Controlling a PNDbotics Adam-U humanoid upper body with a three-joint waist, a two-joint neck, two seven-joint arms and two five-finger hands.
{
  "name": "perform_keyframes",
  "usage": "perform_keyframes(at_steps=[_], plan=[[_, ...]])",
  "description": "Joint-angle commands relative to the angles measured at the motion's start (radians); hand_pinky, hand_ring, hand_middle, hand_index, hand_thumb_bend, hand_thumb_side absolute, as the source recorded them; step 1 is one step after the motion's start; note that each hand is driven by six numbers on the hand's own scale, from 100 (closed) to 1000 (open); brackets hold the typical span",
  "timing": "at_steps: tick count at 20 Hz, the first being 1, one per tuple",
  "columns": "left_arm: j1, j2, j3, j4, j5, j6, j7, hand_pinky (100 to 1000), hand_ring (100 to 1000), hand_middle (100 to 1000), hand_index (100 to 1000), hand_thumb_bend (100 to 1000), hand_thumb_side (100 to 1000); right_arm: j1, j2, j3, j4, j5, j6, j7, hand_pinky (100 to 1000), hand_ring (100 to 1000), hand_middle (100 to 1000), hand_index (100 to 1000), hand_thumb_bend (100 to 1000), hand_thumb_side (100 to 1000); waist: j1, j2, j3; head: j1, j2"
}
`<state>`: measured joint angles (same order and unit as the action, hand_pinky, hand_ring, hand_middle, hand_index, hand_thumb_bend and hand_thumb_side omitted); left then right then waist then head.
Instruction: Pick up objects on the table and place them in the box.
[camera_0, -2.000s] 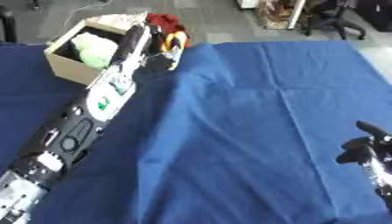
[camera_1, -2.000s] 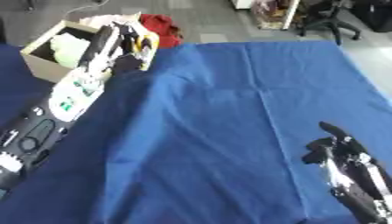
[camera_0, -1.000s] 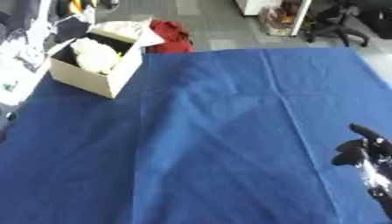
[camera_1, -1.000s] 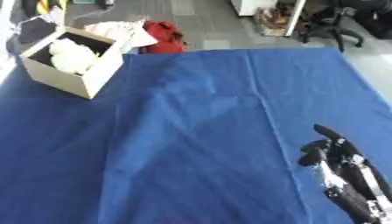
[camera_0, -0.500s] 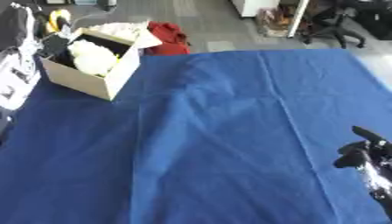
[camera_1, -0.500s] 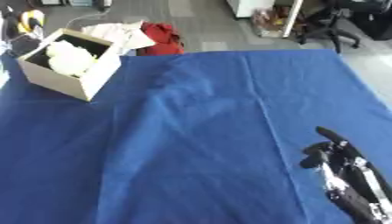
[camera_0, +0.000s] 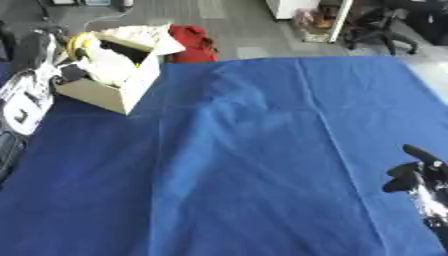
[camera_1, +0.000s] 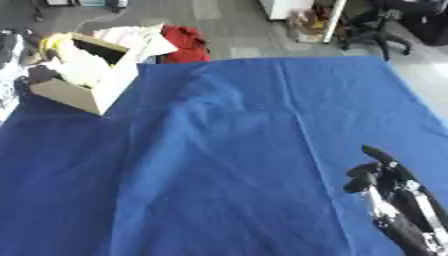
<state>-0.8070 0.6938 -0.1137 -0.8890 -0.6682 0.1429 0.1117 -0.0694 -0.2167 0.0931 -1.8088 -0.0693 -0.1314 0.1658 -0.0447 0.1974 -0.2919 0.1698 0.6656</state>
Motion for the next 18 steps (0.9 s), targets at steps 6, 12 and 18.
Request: perform_keyframes(at_steps=[6,12,18], plan=[[0.014,0.049,0.015,-0.107,-0.008,-0.024,-0.071,866,834,909,990,100,794,-0.007,-0.017,-0.009,-0.013,0.003,-0.002,-0.003,602,548,585,906,100,428,0.010,-0.016,0.017,-0.005,-0.018],[0.060,0.090,0.029,-0.233,0.079,-0.021,-0.056,887,875,922,998,100,905,-0.007,-0.018,-0.011,-0.014,0.008,-0.003,-0.003,601,547,584,906,100,428,0.015,-0.023,0.035,-0.011,-0.015],[0.151,0.141,0.079,-0.482,0.294,-0.026,0.016,862,817,817,916,100,904,-0.005,-0.020,-0.016,-0.013,0.011,-0.003,-0.008,601,547,584,905,100,426,0.015,-0.025,0.052,-0.020,-0.007]])
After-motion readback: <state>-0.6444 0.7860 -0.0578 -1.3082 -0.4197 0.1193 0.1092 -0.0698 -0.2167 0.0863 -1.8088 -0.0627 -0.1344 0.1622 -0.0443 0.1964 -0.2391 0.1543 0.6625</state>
